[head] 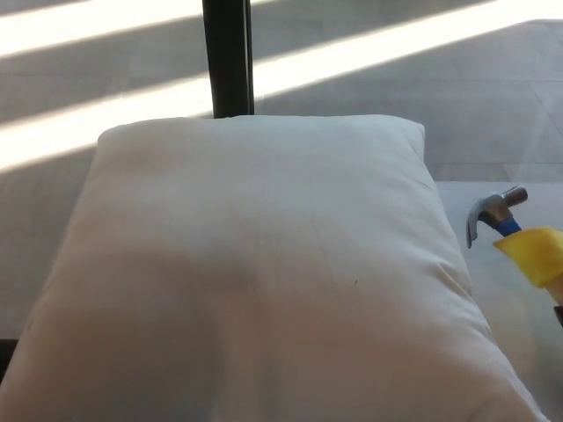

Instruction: A hammer is kept on the right hand side and a pillow is kept on the left hand side on the desk infront of the robot and the robot uses its right hand to pick up the hammer and makes a downward swinging motion to hit the pillow

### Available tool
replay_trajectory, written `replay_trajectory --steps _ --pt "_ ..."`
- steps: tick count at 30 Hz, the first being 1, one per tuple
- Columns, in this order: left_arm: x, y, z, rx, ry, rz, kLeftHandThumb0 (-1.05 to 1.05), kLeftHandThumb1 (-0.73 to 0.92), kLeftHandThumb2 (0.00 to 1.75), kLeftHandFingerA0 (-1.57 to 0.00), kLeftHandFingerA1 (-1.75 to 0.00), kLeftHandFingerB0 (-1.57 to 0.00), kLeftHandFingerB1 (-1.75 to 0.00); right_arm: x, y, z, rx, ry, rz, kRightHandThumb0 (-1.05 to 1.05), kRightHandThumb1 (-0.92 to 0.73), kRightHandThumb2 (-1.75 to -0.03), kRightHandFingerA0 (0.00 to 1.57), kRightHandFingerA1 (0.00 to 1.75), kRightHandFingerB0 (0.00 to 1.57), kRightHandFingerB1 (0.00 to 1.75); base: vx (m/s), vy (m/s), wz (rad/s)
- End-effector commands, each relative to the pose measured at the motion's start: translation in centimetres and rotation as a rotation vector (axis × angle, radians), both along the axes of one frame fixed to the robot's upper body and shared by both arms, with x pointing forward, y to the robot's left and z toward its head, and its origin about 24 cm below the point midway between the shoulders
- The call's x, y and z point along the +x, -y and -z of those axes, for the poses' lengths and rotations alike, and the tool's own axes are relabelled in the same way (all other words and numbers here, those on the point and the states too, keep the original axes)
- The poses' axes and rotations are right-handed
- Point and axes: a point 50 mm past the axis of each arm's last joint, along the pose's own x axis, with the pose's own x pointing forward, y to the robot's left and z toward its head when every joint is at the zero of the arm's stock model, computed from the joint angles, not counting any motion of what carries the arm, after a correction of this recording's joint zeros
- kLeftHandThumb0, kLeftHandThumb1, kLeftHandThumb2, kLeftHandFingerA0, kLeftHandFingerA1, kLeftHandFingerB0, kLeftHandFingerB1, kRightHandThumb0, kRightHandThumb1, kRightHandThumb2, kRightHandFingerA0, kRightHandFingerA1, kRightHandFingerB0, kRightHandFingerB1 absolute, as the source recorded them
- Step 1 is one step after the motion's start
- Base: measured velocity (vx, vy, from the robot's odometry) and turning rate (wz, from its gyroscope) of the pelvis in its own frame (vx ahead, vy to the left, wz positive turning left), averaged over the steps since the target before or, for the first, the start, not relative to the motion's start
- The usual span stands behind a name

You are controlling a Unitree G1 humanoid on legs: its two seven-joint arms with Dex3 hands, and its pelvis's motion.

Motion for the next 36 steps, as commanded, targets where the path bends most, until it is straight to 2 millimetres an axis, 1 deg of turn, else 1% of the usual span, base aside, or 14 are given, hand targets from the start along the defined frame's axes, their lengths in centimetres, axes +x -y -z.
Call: replay_trajectory --steps 1,4,5,8,13,15,19,20,22,23,28,31,33,36 --pt "-0.5 -0.8 -0.7 0.05 0.036 0.012 -0.52 0.73 0.62 -0.61 -0.46 -0.61 -0.44 0.2 -1.1 -0.7 0.302 0.086 0.023 -0.21 -0.56 -1.17 0.96 1.75 0.76 1.61 0.0 0.0 0.0" --pt "-0.9 -0.9 -0.5 0.039 0.031 -0.002 -0.52 0.72 0.62 -0.61 -0.44 -0.6 -0.43 1.1 -2.9 -2.7 0.464 0.146 -0.036 -0.21 -0.66 -1.13 0.96 1.75 0.61 1.75 0.0 0.0 0.0" --pt "-0.9 -0.9 -0.5 0.04 0.03 0.001 -0.52 0.73 0.62 -0.61 -0.44 -0.59 -0.43 1.3 -3.5 -3.2 0.505 0.162 -0.051 -0.23 -0.81 -0.96 0.92 1.75 0.6 1.75 0.0 0.0 0.0" --pt "-1.0 -0.8 -0.5 0.045 0.026 0.012 -0.51 0.74 0.62 -0.62 -0.45 -0.58 -0.43 2.0 -5.4 -4.8 0.641 0.196 -0.079 -0.27 -0.9 -0.79 0.93 1.75 0.55 1.75 0.0 0.0 0.0" --pt "-1.2 -0.7 -0.3 0.039 0.016 0.0 -0.53 0.72 0.62 -0.62 -0.45 -0.61 -0.43 2.6 -8.2 -7.2 0.826 0.247 -0.134 -0.32 -0.91 -0.74 0.98 1.75 0.62 1.75 0.0 0.0 0.0" --pt "-1.5 -0.7 -0.2 0.032 0.014 -0.007 -0.53 0.72 0.62 -0.62 -0.44 -0.61 -0.43 2.8 -9.7 -8.6 0.856 0.266 -0.17 -0.4 -0.89 -0.64 1.03 1.75 0.47 1.75 0.0 0.0 0.0" --pt "-1.6 -0.6 -0.2 0.035 0.011 -0.001 -0.52 0.73 0.63 -0.62 -0.46 -0.59 -0.43 3.1 -10.6 -10.4 0.876 0.301 -0.213 -0.38 -0.92 -0.67 1.02 1.75 0.53 1.75 0.0 0.0 0.0" --pt "-2.0 -0.6 -0.2 0.032 0.011 -0.016 -0.52 0.73 0.62 -0.64 -0.47 -0.61 -0.44 3.4 -11.1 -11.4 0.877 0.332 -0.27 -0.34 -0.83 -0.9 1.01 1.75 0.66 1.75 0.0 0.0 0.0" --pt "-2.0 -0.6 -0.2 0.032 0.011 -0.017 -0.52 0.73 0.62 -0.64 -0.47 -0.61 -0.44 3.4 -11.2 -11.6 0.879 0.332 -0.275 -0.34 -0.83 -0.9 1.01 1.75 0.66 1.75 0.0 0.0 0.0" --pt "-2.2 -0.7 -0.1 0.027 0.002 -0.017 -0.52 0.73 0.62 -0.63 -0.45 -0.6 -0.43 3.8 -11.6 -13.5 0.883 0.366 -0.325 -0.32 -0.8 -0.92 1.01 1.75 0.69 1.75 0.0 0.0 0.0" --pt "-2.1 -0.7 -0.2 0.041 -0.003 -0.008 -0.52 0.73 0.62 -0.62 -0.44 -0.59 -0.43 4.2 -12.1 -15.4 0.9 0.374 -0.365 -0.35 -0.8 -0.92 1.02 1.75 0.67 1.75 0.0 0.0 0.0" --pt "-2.5 -0.7 -0.1 0.024 -0.005 -0.012 -0.52 0.73 0.62 -0.6 -0.44 -0.57 -0.42 4.5 -12.8 -17.4 0.902 0.395 -0.402 -0.35 -0.79 -0.88 0.99 1.75 0.54 1.75 0.0 0.0 0.0" --pt "-2.6 -0.6 0.0 0.026 -0.012 -0.017 -0.53 0.72 0.62 -0.62 -0.45 -0.63 -0.44 4.9 -13.5 -19.1 0.94 0.425 -0.47 -0.31 -0.68 -1.14 1.01 1.75 0.68 1.75 0.0 0.0 0.0" --pt "-2.7 -0.6 0.0 0.025 -0.011 0.01 -0.53 0.74 0.63 -0.6 -0.45 -0.58 -0.43 5.3 -14.4 -21.2 0.939 0.452 -0.515 -0.34 -0.62 -1.14 1.02 1.75 0.7 1.75 0.0 0.0 0.0"
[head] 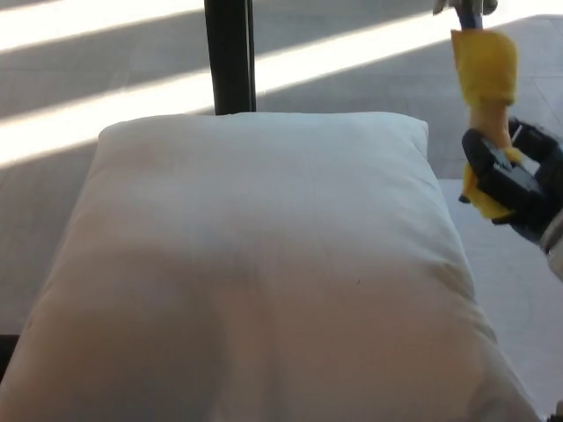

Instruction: A hammer is kept on the right hand side and a pillow is kept on the left hand side on the desk infront of the robot and the robot uses its right hand to pick up the hammer and makes a downward swinging motion to hit the pillow

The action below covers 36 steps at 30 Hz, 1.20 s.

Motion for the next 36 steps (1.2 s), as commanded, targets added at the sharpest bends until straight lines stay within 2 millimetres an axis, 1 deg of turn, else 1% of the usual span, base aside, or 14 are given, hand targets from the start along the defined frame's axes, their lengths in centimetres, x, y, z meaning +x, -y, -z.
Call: replay_trajectory --steps 1,9,10,11,12,15,16,21,22,23,24,33,34,36 --pt "-0.7 -1.0 -0.9 0.056 0.03 0.025 -0.53 0.74 0.63 -0.6 -0.45 -0.58 -0.43 0.5 -3.5 -8.3 0.152 0.176 -0.233 -0.34 -0.64 -1.08 1.02 1.75 0.7 1.75 0.0 0.0 0.0" --pt "-0.8 -1.2 -0.9 0.048 0.021 0.009 -0.51 0.74 0.62 -0.61 -0.45 -0.57 -0.43 1.0 -7.6 -10.6 0.268 0.081 -0.335 -0.36 -0.59 -1.07 1.07 1.75 0.76 1.73 0.0 0.0 0.0" --pt "-0.8 -1.1 -0.9 0.051 0.018 0.019 -0.49 0.61 1.0 -0.53 -0.62 -0.42 -0.55 0.6 -8.6 -10.4 0.265 0.077 -0.351 -0.33 -0.61 -1.08 1.07 1.75 0.74 1.75 0.0 0.0 0.0" --pt "-0.7 -1.2 -0.9 0.052 0.017 0.023 -0.49 0.61 1.0 -0.53 -0.62 -0.42 -0.55 0.4 -9.1 -10.3 0.265 0.073 -0.357 -0.33 -0.61 -1.08 1.07 1.75 0.74 1.75 0.0 0.0 0.0" --pt "-0.7 -1.2 -0.9 0.054 0.014 0.023 -0.51 0.74 0.62 -0.6 -0.44 -0.58 -0.42 0.1 -9.8 -9.8 0.264 0.058 -0.369 -0.32 -0.69 -1.03 1.06 1.75 0.7 1.75 0.0 0.0 0.0" --pt "-0.5 -1.3 -1.0 0.056 0.017 0.029 -0.5 0.61 1.0 -0.53 -0.62 -0.43 -0.55 -0.6 -11.5 -7.5 0.314 -0.015 -0.399 -0.34 -0.76 -0.94 1.06 1.75 0.69 1.75 0.0 0.0 0.0" --pt "-0.5 -1.3 -1.0 0.057 0.016 0.029 -0.52 0.74 0.62 -0.6 -0.44 -0.56 -0.42 -0.8 -11.9 -7.0 0.297 -0.016 -0.41 -0.4 -0.85 -0.88 1.07 1.75 0.71 1.75 0.0 0.0 0.0" --pt "-0.5 -1.3 -1.0 0.058 0.018 0.029 -0.52 0.74 0.62 -0.6 -0.44 -0.57 -0.42 -0.7 -12.9 -4.6 0.346 -0.122 -0.38 -0.35 -0.79 -0.97 1.05 1.75 0.73 1.75 0.0 0.0 0.03" --pt "-0.4 -1.3 -1.0 0.058 0.019 0.031 -0.49 0.61 1.0 -0.54 -0.62 -0.43 -0.55 -0.7 -13.0 -4.1 0.347 -0.126 -0.38 -0.34 -0.74 -1.04 1.05 1.75 0.75 1.75 0.0 0.0 0.0" --pt "-0.4 -1.3 -1.0 0.051 0.028 0.029 -0.5 0.62 1.0 -0.52 -0.61 -0.42 -0.55 -0.6 -13.1 -3.6 0.36 -0.151 -0.364 -0.34 -0.72 -1.07 1.06 1.75 0.76 1.75 0.0 0.0 0.0" --pt "-0.3 -1.2 -1.1 0.057 0.031 0.034 -0.53 0.74 0.62 -0.6 -0.45 -0.57 -0.43 -0.5 -13.2 -2.8 0.382 -0.195 -0.328 -0.34 -0.73 -1.04 1.06 1.75 0.77 1.75 0.0 0.0 0.0" --pt "-0.1 -1.2 -0.9 0.054 0.029 0.023 -0.54 0.74 0.62 -0.62 -0.44 -0.58 -0.42 -0.3 -13.0 1.4 0.544 -0.37 -0.195 -0.49 -0.92 -0.81 1.07 1.75 0.78 1.75 0.0 0.0 0.0" --pt "-0.1 -1.2 -1.0 0.054 0.03 0.025 -0.54 0.74 0.62 -0.61 -0.45 -0.56 -0.42 -0.4 -12.9 1.8 0.556 -0.385 -0.185 -0.64 -0.79 -1.12 1.32 1.55 1.04 1.4 0.0 0.0 0.0" --pt "-0.1 -1.2 -0.9 0.059 0.01 0.021 -0.53 0.74 0.62 -0.63 -0.43 -0.58 -0.42 -0.6 -12.7 3.2 0.582 -0.43 -0.153 -0.69 -0.72 -1.04 1.3 1.58 0.99 1.4 0.0 0.0 0.0"
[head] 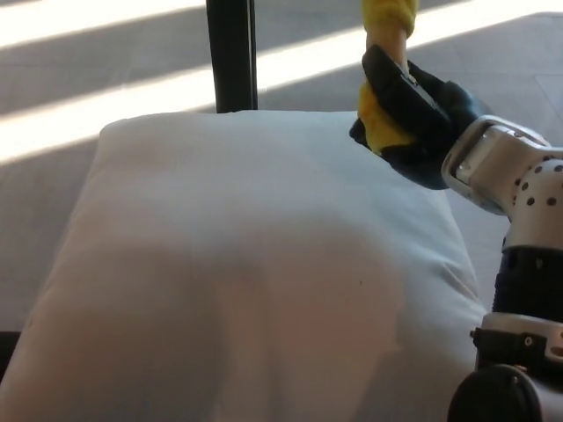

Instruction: A hammer is kept on the right hand side and a pillow is kept on the left hand side on the desk infront of the robot and the robot uses its right hand to pick up the hammer and makes a downward swinging motion to hit the pillow

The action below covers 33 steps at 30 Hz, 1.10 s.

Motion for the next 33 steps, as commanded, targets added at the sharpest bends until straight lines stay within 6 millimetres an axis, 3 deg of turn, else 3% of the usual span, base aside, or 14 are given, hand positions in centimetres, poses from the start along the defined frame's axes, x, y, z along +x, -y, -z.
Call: replay_trajectory --steps 1,5,8,10,13,14,18,22,24,26,27,28,32,33 --pt "0.0 -0.6 -0.5 0.037 -0.002 -0.001 -0.54 0.74 0.62 -0.63 -0.44 -0.58 -0.42 -1.6 -4.5 6.0 0.25 -0.227 0.02 -0.62 -0.92 -0.75 1.06 1.75 0.73 1.73 0.0 0.0 0.0" --pt "0.0 -0.5 -0.5 0.036 0.01 0.013 -0.54 0.75 0.63 -0.6 -0.44 -0.56 -0.42 -1.9 -4.7 7.6 0.3 -0.3 0.043 -0.62 -0.92 -0.73 1.04 1.75 0.7 1.74 0.0 0.0 0.0" --pt "0.1 -0.5 -0.5 0.028 0.019 -0.007 -0.53 0.73 0.62 -0.61 -0.44 -0.56 -0.42 -2.3 -5.1 9.5 0.308 -0.377 0.079 -0.65 -0.7 -1.04 1.33 1.55 0.96 1.33 0.0 0.0 0.0" --pt "0.0 -0.6 -0.5 0.031 0.016 -0.01 -0.53 0.73 0.62 -0.62 -0.44 -0.58 -0.42 -2.5 -5.3 10.3 0.327 -0.428 0.112 -0.53 -0.92 -0.72 1.11 1.75 0.75 1.69 0.0 0.0 0.0" --pt "0.1 -0.8 -0.7 0.037 0.013 -0.004 -0.53 0.74 0.62 -0.64 -0.45 -0.59 -0.42 -3.3 -6.2 11.5 0.391 -0.472 0.119 -0.58 -0.92 -0.81 1.15 1.75 0.79 1.75 0.0 0.0 0.0" --pt "0.1 -0.9 -0.8 0.041 0.01 -0.006 -0.53 0.74 0.62 -0.66 -0.45 -0.6 -0.42 -3.8 -6.5 11.9 0.411 -0.494 0.11 -0.69 -0.7 -1.03 1.36 1.6 1.03 1.4 0.0 0.0 0.0" --pt "0.2 -1.0 -0.9 0.042 0.01 0.025 -0.54 0.74 0.62 -0.6 -0.44 -0.56 -0.42 -5.0 -7.5 12.7 0.403 -0.506 0.062 -0.57 -0.92 -0.75 1.13 1.75 0.79 1.73 0.0 0.0 0.0" --pt "0.2 -1.1 -1.0 0.049 0.008 0.017 -0.53 0.74 0.62 -0.62 -0.44 -0.57 -0.42 -6.0 -8.7 13.2 0.363 -0.532 0.014 -0.67 -0.76 -1.11 1.4 1.58 1.1 1.4 0.0 0.0 0.0" --pt "0.4 -1.3 -1.2 0.058 0.003 0.008 -0.54 0.74 0.63 -0.65 -0.45 -0.59 -0.42 -6.6 -9.8 13.3 0.398 -0.57 -0.02 -0.59 -0.92 -0.78 1.13 1.75 0.87 1.69 0.0 0.0 0.0" --pt "0.4 -1.5 -1.4 0.055 0.011 0.009 -0.54 0.74 0.63 -0.62 -0.45 -0.58 -0.42 -6.8 -10.0 13.3 0.412 -0.569 -0.042 -0.65 -0.76 -1.12 1.4 1.57 1.11 1.4 0.0 0.0 0.0" --pt "0.4 -1.5 -1.4 0.058 0.008 0.023 -0.55 0.74 0.63 -0.61 -0.44 -0.6 -0.43 -7.1 -10.1 13.3 0.375 -0.583 -0.045 -0.54 -0.92 -0.72 1.13 1.75 0.84 1.69 0.0 0.0 0.0" --pt "0.4 -1.5 -1.4 0.061 0.008 0.036 -0.55 0.75 0.63 -0.6 -0.44 -0.56 -0.42 -7.3 -10.0 13.5 0.35 -0.59 -0.054 -0.7 -0.69 -1.04 1.38 1.59 1.02 1.37 0.0 0.0 0.0" --pt "0.2 -1.6 -1.4 0.058 -0.003 0.028 -0.53 0.75 0.63 -0.62 -0.43 -0.57 -0.42 -7.8 -9.4 14.8 0.311 -0.637 -0.011 -0.71 -0.71 -1.05 1.4 1.6 0.99 1.35 0.0 0.0 0.0" --pt "0.0 -1.6 -1.4 0.057 -0.002 0.043 -0.53 0.78 0.63 -0.56 -0.43 -0.53 -0.41 -8.0 -9.1 15.4 0.307 -0.65 0.001 -0.58 -0.92 -0.74 1.15 1.75 0.84 1.69 0.0 0.0 0.0"
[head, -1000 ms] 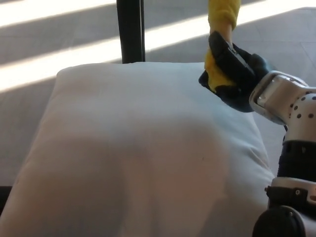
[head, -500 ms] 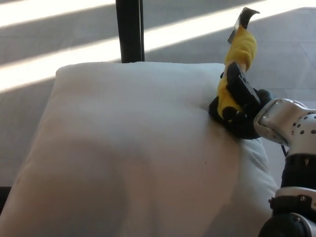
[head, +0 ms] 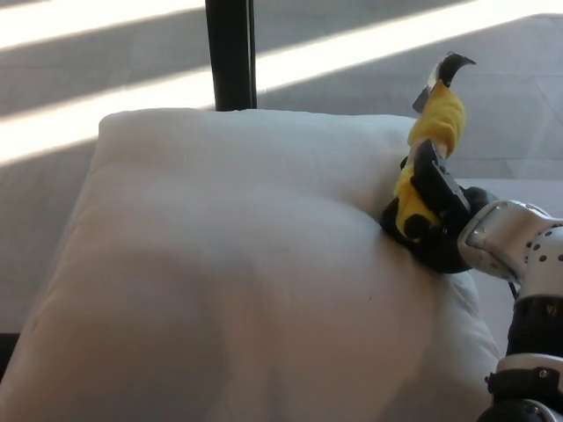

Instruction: A hammer is kept on the right hand side and a pillow is kept on the left hand side on the desk infront of the robot and the robot uses its right hand to pick up the hammer and makes a downward swinging motion to hit the pillow

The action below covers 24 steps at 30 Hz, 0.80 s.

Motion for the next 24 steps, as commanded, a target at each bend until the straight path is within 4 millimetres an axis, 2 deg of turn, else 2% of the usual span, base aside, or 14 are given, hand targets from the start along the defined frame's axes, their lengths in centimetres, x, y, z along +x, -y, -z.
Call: replay_trajectory --steps 1,2,5,6,7,9,10,11,15,17,19,21,22,24 --pt "-0.6 -1.7 -1.5 0.062 -0.014 0.039 -0.54 0.76 0.63 -0.58 -0.43 -0.56 -0.42 -7.2 -11.7 8.1 0.307 -0.315 -0.101 -0.72 -0.71 -1.05 1.41 1.61 1.02 1.37 0.0 0.0 0.0" --pt "-0.5 -1.9 -1.6 0.068 -0.014 0.036 -0.54 0.76 0.63 -0.56 -0.43 -0.54 -0.41 -7.3 -11.6 8.2 0.313 -0.319 -0.096 -0.61 -0.71 -1.08 1.36 1.54 1.07 1.36 0.0 0.0 0.0" --pt "-0.5 -2.0 -1.7 0.074 -0.017 0.028 -0.54 0.74 0.63 -0.61 -0.44 -0.58 -0.43 -7.3 -11.3 8.4 0.316 -0.322 -0.085 -0.67 -0.67 -1.04 1.38 1.56 1.04 1.36 0.0 0.0 0.0" --pt "-0.6 -2.0 -1.7 0.071 -0.021 0.034 -0.52 0.63 1.01 -0.53 -0.61 -0.42 -0.54 -7.2 -11.2 8.4 0.3 -0.318 -0.089 -0.56 -0.92 -0.7 1.14 1.75 0.84 1.69 0.0 0.0 0.0" --pt "-0.6 -2.0 -1.7 0.073 -0.02 0.039 -0.54 0.76 0.63 -0.58 -0.44 -0.55 -0.42 -7.2 -11.2 8.4 0.294 -0.317 -0.091 -0.56 -0.92 -0.7 1.14 1.75 0.85 1.7 0.0 0.0 0.0" --pt "-0.6 -2.1 -1.9 0.081 -0.025 0.043 -0.54 0.75 0.63 -0.6 -0.44 -0.56 -0.42 -7.3 -11.2 8.4 0.287 -0.316 -0.093 -0.57 -0.92 -0.71 1.15 1.75 0.85 1.7 0.0 0.0 0.0" --pt "-0.5 -2.2 -1.9 0.083 -0.028 0.054 -0.54 0.76 0.63 -0.59 -0.44 -0.54 -0.41 -7.2 -11.1 8.4 0.285 -0.314 -0.097 -0.65 -0.69 -1.05 1.36 1.56 1.06 1.37 0.0 0.0 0.0" --pt "-0.4 -2.2 -1.9 0.081 -0.025 0.045 -0.54 0.75 0.63 -0.61 -0.45 -0.55 -0.42 -7.2 -11.0 8.4 0.28 -0.314 -0.099 -0.55 -0.92 -0.7 1.15 1.75 0.86 1.69 0.0 0.0 0.0" --pt "-0.3 -2.4 -2.2 0.086 -0.032 0.06 -0.54 0.75 0.63 -0.59 -0.44 -0.54 -0.41 -7.1 -10.7 9.0 0.269 -0.339 -0.093 -0.53 -0.91 -0.69 1.14 1.75 0.79 1.71 0.0 0.0 0.0" --pt "-0.4 -2.5 -2.2 0.09 -0.038 0.048 -0.52 0.76 0.63 -0.61 -0.44 -0.55 -0.42 -6.9 -10.4 9.0 0.233 -0.342 -0.091 -0.5 -0.88 -0.67 1.14 1.75 0.81 1.64 0.0 0.0 0.0" --pt "-0.3 -2.6 -2.3 0.095 -0.039 0.049 -0.53 0.75 0.63 -0.6 -0.44 -0.55 -0.42 -6.6 -10.1 9.0 0.228 -0.338 -0.09 -0.51 -0.88 -0.67 1.15 1.75 0.79 1.64 0.0 0.0 0.0" --pt "-0.2 -2.6 -2.4 0.096 -0.035 0.048 -0.53 0.74 0.63 -0.63 -0.47 -0.59 -0.44 -6.3 -9.7 8.7 0.231 -0.339 -0.091 -0.56 -0.92 -0.69 1.17 1.75 0.84 1.63 0.0 0.0 0.0" --pt "-0.1 -2.6 -2.4 0.101 -0.034 0.058 -0.54 0.75 0.63 -0.61 -0.46 -0.57 -0.43 -6.1 -9.4 8.5 0.213 -0.332 -0.091 -0.69 -0.74 -1.09 1.42 1.59 1.02 1.33 0.0 0.0 0.0" --pt "0.0 -2.6 -2.4 0.102 -0.041 0.063 -0.53 0.76 0.63 -0.61 -0.45 -0.56 -0.42 -6.1 -9.3 8.5 0.211 -0.334 -0.089 -0.71 -0.76 -1.1 1.43 1.6 1.0 1.32 0.0 0.0 0.0"
